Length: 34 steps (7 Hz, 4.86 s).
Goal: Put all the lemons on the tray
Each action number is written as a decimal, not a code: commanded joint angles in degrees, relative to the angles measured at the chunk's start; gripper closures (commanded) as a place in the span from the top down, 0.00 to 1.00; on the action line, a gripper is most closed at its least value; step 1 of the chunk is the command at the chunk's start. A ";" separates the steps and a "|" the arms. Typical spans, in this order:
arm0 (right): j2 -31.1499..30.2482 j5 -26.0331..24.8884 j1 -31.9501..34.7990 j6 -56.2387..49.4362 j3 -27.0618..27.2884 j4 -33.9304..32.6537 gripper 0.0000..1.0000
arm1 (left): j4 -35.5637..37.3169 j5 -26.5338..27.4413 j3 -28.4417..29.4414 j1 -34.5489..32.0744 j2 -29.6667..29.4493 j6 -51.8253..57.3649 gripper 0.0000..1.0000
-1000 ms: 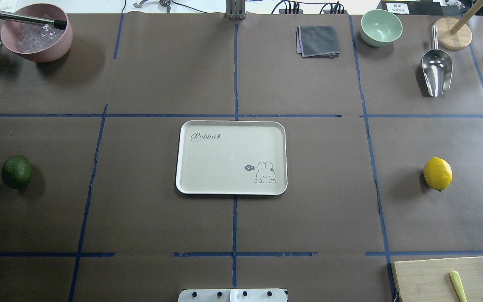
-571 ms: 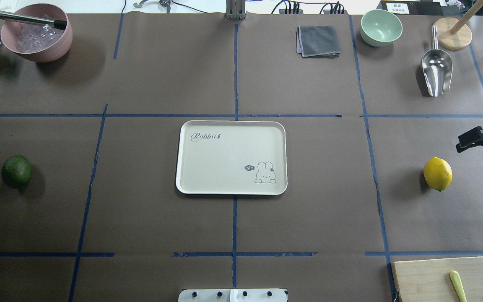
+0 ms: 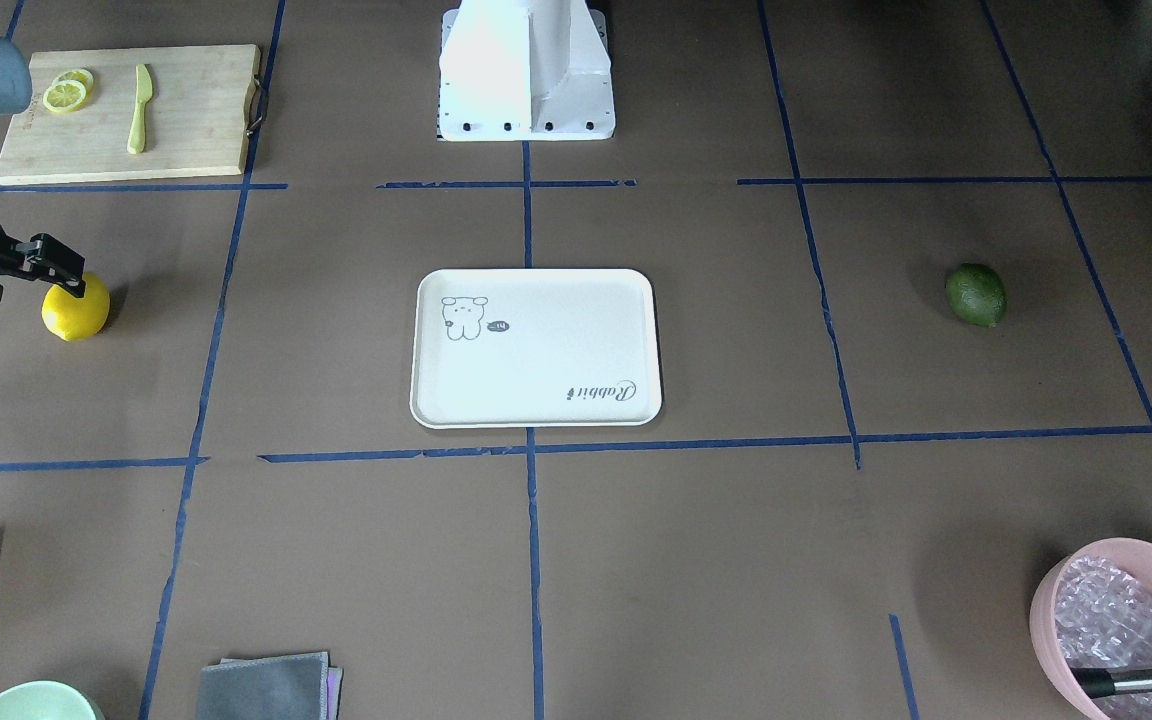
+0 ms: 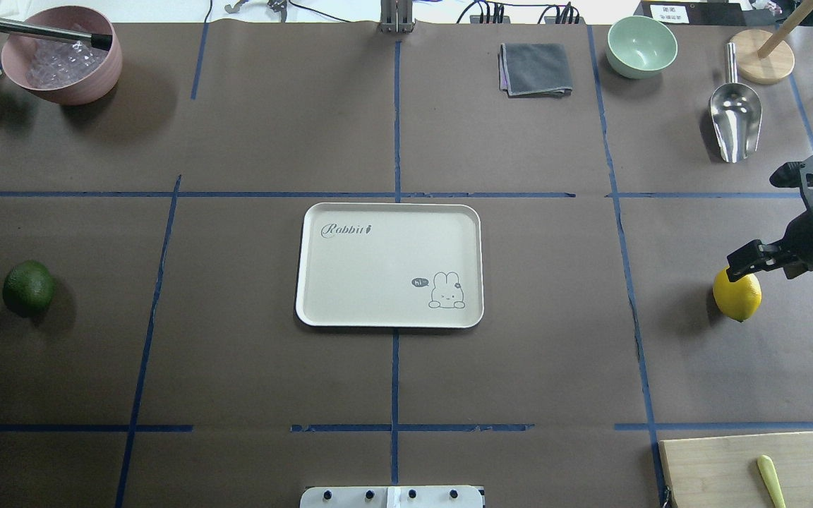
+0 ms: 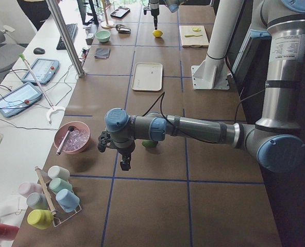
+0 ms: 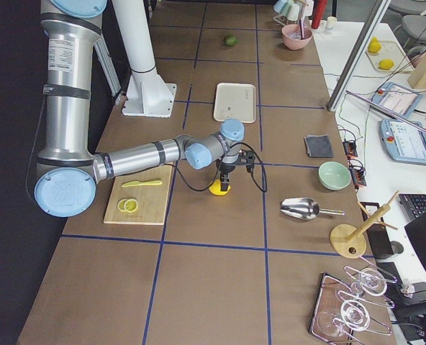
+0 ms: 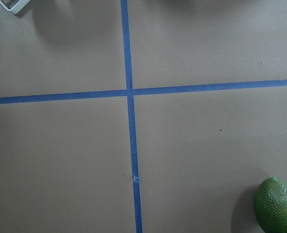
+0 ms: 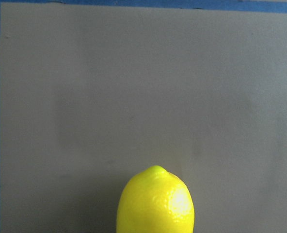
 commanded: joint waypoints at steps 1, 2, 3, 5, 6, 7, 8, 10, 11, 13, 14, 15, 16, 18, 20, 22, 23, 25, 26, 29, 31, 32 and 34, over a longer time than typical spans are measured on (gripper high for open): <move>0.01 -3.91 -3.08 -0.04 -0.34 -0.03 0.98 | 0.03 0.06 0.13 0.00 -0.09 0.07 1.00; 0.01 -4.09 -3.87 0.14 -0.43 -0.03 0.98 | -0.06 0.06 0.13 0.00 0.00 0.07 1.00; 0.01 -4.09 -4.23 0.14 -0.95 -0.03 0.98 | -0.06 0.14 0.13 0.00 0.00 0.07 1.00; 0.88 -4.09 -5.11 -0.04 -2.62 0.06 0.98 | 0.03 0.23 0.22 0.00 -0.09 0.07 1.00; 1.15 -4.18 -5.37 0.05 -3.23 0.06 0.98 | 0.03 0.23 0.22 0.00 0.00 0.15 1.00; 1.93 -4.44 -5.63 0.05 -4.20 0.06 0.98 | 0.03 0.23 0.22 0.00 0.00 0.15 1.00; 2.29 -4.44 -5.72 0.14 -4.64 -0.03 0.93 | -0.06 0.23 0.22 0.00 -0.09 0.15 1.00; 2.29 -4.44 -5.64 0.40 -4.47 -0.03 0.08 | -0.06 0.23 0.13 0.00 -0.09 0.07 1.00; 2.20 -4.53 -5.55 0.49 -4.12 -0.03 0.00 | -0.06 0.23 -0.04 0.00 0.00 0.07 1.00; 2.47 -3.75 -5.55 2.93 3.83 -0.90 0.00 | -0.06 0.23 -0.13 0.00 -0.09 0.15 1.00; 3.86 -3.31 -5.64 5.30 5.88 -0.91 0.00 | -0.06 0.15 -0.13 0.00 -0.09 0.33 1.00; 9.79 -3.13 -7.81 14.98 5.99 -0.91 0.00 | -0.06 -0.12 -0.22 0.00 0.09 0.24 1.00; 17.68 -3.56 -14.19 25.95 4.60 -1.17 0.00 | -0.15 -0.12 -0.13 0.00 0.00 0.42 1.00; 32.28 -3.74 -17.22 33.42 -2.76 -6.41 0.00 | -0.15 -0.21 -1.09 0.00 0.00 0.50 1.00; 40.58 -3.92 -18.47 37.49 -11.98 -6.18 0.00 | -0.24 -0.21 -1.28 0.00 -0.09 0.51 1.00; 45.69 -4.35 -19.52 37.67 -18.24 -6.09 0.00 | -0.15 -0.21 -1.36 0.00 -0.09 0.51 1.00; 46.67 -4.62 -19.78 37.32 -20.01 -6.18 0.00 | -0.15 -0.21 -1.28 0.00 -0.09 0.51 1.00; 46.68 -5.32 -21.10 36.96 -20.55 -6.18 0.03 | -0.15 -0.29 -1.28 0.00 0.00 0.51 1.00; 46.59 -5.85 -21.54 36.79 -20.81 -6.18 0.15 | -0.15 -0.21 -1.36 0.00 0.00 0.42 1.00; 46.94 -6.03 -21.90 36.61 -22.40 -6.27 0.63 | -0.15 -0.29 -1.28 0.09 -0.09 0.24 1.00; 46.94 -6.03 -21.98 36.61 -22.40 -6.27 0.91 | -0.15 -0.29 -1.36 0.09 0.00 0.15 1.00; 46.85 -6.03 -22.16 36.61 -22.40 -6.27 0.99 | -0.15 -0.29 -1.36 0.09 0.00 0.15 1.00; 46.85 -5.77 -22.07 36.52 -21.44 -6.36 0.99 | -0.15 -0.38 -1.62 0.09 -0.09 -0.19 1.00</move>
